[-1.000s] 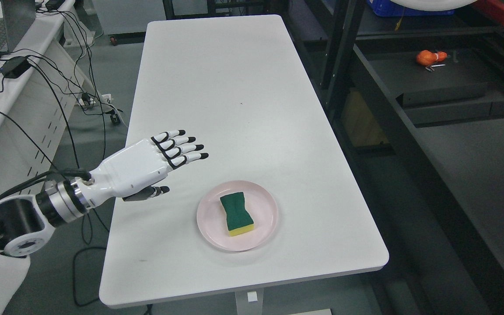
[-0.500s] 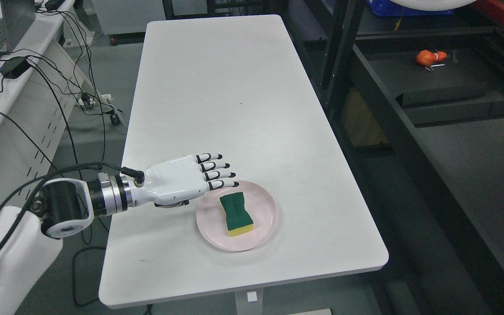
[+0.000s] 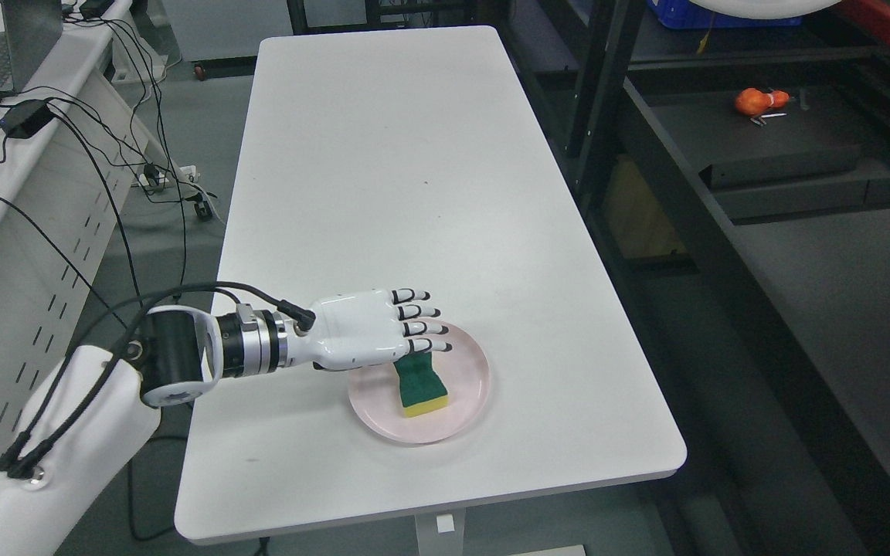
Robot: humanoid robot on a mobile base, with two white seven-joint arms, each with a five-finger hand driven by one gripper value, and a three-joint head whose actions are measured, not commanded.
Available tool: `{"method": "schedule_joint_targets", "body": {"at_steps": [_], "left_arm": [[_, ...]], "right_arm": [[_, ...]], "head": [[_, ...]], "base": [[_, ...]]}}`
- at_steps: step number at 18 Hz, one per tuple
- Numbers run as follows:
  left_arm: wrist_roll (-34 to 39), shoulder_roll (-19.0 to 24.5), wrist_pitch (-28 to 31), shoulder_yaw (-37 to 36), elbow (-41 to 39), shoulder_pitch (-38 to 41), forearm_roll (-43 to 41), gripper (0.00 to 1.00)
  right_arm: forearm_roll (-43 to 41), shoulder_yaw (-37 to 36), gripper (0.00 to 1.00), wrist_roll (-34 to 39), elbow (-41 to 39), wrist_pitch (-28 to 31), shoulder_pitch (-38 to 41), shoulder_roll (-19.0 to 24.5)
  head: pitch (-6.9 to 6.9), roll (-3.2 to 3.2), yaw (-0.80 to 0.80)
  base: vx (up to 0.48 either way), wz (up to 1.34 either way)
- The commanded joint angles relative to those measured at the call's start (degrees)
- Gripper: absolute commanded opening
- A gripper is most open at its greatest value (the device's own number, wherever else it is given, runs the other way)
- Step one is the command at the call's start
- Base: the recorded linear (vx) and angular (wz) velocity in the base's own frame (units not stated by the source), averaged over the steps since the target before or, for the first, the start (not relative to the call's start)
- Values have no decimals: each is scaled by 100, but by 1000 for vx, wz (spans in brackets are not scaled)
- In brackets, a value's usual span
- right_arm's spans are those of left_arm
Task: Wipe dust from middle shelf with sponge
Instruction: 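Lower the left hand onto the green-and-yellow sponge and close the fingers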
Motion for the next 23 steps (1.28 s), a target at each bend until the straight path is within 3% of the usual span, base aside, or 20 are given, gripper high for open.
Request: {"method": "schedule_joint_targets", "body": {"at_steps": [1, 11, 23], "left_arm": [[-8, -449, 3, -870, 497, -186, -168, 89], [-105, -502, 3, -1020, 919, -292, -177, 82], [-466, -695, 3, -994, 1183, -406, -125, 60]], "right_arm": [[0, 0, 100, 5, -100, 418, 0, -100], [0, 0, 100, 5, -100, 418, 0, -100], [0, 0, 100, -4, -100, 418, 0, -100]], "head": [[0, 0, 0], [0, 0, 0], [0, 0, 0]], "base": [[0, 0], [0, 0], [0, 0]]}}
